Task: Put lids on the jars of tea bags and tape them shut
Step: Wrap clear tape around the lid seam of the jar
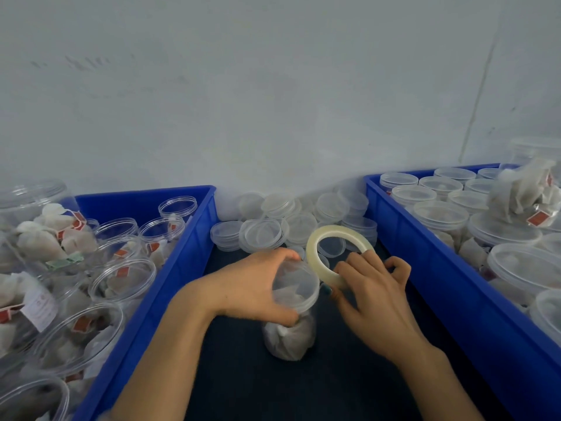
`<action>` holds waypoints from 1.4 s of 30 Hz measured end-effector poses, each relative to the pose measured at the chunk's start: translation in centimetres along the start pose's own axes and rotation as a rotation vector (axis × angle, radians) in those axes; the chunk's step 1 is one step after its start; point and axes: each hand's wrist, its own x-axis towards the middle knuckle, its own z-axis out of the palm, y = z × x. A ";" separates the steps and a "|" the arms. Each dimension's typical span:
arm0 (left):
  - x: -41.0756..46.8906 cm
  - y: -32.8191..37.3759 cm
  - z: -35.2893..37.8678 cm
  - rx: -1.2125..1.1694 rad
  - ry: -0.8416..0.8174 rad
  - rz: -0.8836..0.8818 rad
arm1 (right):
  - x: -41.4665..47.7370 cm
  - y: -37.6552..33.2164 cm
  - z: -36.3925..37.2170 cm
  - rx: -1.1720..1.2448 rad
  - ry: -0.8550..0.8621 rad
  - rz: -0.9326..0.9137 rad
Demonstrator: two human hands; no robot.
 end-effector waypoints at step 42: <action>1.0 1.0 4.2 0.015 0.440 0.128 | 0.1 0.0 0.0 -0.055 0.101 -0.002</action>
